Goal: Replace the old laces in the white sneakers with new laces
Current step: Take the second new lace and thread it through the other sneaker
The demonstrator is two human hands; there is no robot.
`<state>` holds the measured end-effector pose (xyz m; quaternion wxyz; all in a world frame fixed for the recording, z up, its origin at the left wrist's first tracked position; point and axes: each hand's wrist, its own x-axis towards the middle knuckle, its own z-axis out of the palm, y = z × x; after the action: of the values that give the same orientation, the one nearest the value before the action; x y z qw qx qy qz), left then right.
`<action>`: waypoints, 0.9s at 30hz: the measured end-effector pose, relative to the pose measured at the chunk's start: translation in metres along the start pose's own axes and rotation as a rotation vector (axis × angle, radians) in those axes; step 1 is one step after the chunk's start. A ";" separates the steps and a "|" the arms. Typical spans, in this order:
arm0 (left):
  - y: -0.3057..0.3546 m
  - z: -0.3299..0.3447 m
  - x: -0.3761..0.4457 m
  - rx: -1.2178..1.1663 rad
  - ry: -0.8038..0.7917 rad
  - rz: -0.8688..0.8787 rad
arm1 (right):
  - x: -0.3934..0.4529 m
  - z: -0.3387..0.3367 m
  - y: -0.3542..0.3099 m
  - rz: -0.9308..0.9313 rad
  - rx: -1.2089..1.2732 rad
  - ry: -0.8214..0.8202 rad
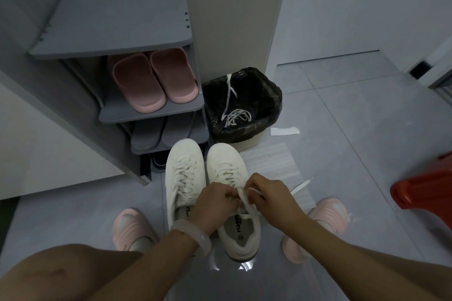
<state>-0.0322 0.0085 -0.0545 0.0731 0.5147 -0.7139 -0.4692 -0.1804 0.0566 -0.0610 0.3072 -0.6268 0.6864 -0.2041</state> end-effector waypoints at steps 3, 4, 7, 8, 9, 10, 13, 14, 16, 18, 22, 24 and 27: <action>-0.001 0.004 -0.001 0.017 0.019 0.015 | -0.003 0.003 -0.002 0.094 0.084 0.082; -0.001 0.005 -0.001 0.019 0.024 0.015 | -0.004 0.004 -0.001 0.098 0.080 0.095; -0.002 0.007 -0.001 0.027 0.045 0.024 | -0.006 0.002 0.001 0.035 0.010 0.064; -0.003 0.008 0.000 0.030 0.051 0.028 | -0.006 0.001 0.002 0.024 0.017 0.048; -0.003 0.008 0.000 0.031 0.056 0.034 | -0.006 0.000 0.001 0.026 0.041 0.034; -0.004 0.008 0.000 0.034 0.057 0.038 | -0.006 -0.001 0.002 0.036 0.065 0.031; -0.005 0.009 0.000 0.044 0.067 0.051 | -0.006 0.000 0.002 0.047 0.080 0.039; -0.004 0.009 0.000 0.046 0.071 0.049 | -0.005 0.002 0.002 0.053 0.084 0.040; -0.005 0.008 0.001 0.072 0.070 0.054 | -0.005 0.005 0.001 0.077 0.139 0.030; -0.004 0.007 0.002 0.113 0.059 0.070 | -0.002 0.004 0.000 0.083 0.208 0.028; -0.004 0.008 0.001 0.149 0.063 0.081 | 0.000 -0.001 -0.003 -0.053 -0.092 -0.055; -0.005 0.011 0.001 0.148 0.076 0.074 | -0.003 0.004 -0.008 -0.153 -0.449 0.025; -0.005 0.013 0.001 0.144 0.091 0.062 | -0.008 0.014 -0.012 -0.200 -0.561 0.147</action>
<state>-0.0369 0.0153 -0.0657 0.0829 0.5170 -0.7573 -0.3904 -0.1623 0.0643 -0.0617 0.0500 -0.7351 0.6713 -0.0807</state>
